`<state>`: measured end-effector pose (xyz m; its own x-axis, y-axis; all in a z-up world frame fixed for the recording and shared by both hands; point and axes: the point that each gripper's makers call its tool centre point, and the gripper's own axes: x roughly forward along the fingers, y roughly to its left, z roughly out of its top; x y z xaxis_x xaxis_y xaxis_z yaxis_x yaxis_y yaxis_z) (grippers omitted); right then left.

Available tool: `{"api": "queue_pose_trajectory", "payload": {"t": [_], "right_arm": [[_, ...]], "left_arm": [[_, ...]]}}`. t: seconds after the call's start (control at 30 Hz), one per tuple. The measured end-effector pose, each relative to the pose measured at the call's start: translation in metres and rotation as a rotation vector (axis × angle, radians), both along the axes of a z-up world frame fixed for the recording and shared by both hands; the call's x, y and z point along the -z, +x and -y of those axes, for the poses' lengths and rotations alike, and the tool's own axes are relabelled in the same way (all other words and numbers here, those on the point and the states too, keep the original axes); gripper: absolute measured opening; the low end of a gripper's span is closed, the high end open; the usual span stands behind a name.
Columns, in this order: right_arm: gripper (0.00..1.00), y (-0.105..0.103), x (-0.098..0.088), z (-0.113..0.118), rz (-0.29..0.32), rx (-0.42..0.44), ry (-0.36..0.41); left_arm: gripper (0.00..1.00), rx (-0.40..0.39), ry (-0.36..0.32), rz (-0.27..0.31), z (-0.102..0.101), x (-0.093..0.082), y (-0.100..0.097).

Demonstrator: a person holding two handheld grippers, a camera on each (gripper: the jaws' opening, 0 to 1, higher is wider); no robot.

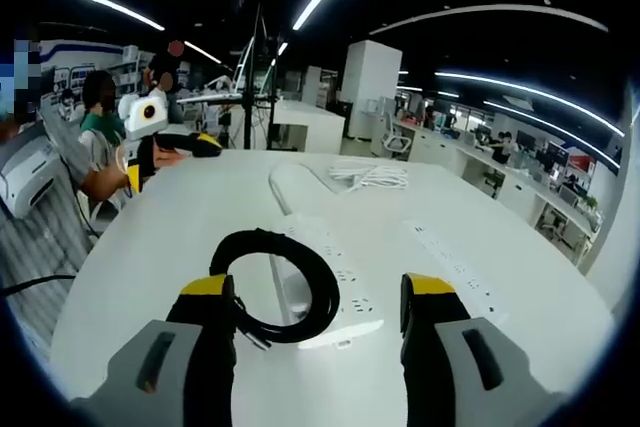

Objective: Straighten the power strip on the desk, plug the charger into it

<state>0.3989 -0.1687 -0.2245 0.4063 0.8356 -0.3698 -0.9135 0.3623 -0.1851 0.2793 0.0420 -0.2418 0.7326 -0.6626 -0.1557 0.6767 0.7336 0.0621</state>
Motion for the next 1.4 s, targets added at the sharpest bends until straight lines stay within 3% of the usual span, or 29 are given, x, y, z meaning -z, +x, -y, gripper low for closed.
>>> {"api": "queue_pose_trajectory", "payload": {"t": [0.47,0.67,0.9,1.17,1.4], "right_arm": [[1.00,-0.004,-0.026,0.013,0.062,0.084,0.099],[1.00,-0.015,-0.036,0.018,0.095,0.116,0.110],[0.97,-0.026,-0.036,0.027,0.172,0.191,0.068],[0.98,-0.047,-0.046,0.035,0.193,0.327,0.167],[1.00,-0.064,-0.041,0.041,0.192,0.431,0.140]], "left_arm": [[0.97,-0.004,-0.008,-0.017,-0.007,0.002,0.009],[0.97,-0.010,-0.013,-0.020,-0.010,0.000,0.016],[0.97,-0.023,-0.004,-0.028,-0.013,0.002,0.023],[0.98,-0.057,-0.015,-0.037,-0.023,0.003,0.029],[0.98,-0.074,-0.028,-0.041,-0.029,0.003,0.032]]}}
